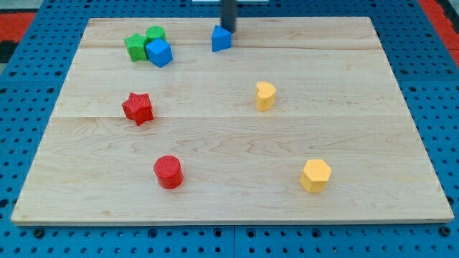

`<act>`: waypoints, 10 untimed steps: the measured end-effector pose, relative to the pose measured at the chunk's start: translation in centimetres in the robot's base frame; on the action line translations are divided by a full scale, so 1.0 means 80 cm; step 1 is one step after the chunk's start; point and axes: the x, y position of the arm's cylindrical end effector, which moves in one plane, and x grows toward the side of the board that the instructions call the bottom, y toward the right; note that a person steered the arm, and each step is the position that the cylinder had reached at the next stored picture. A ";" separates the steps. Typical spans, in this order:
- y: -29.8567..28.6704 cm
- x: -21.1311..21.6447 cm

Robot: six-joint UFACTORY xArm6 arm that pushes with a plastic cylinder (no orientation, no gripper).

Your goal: Move blue triangle closer to blue cube

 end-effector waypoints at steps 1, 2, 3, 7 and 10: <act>-0.041 0.000; 0.007 -0.013; 0.075 -0.019; 0.037 0.018; -0.001 0.027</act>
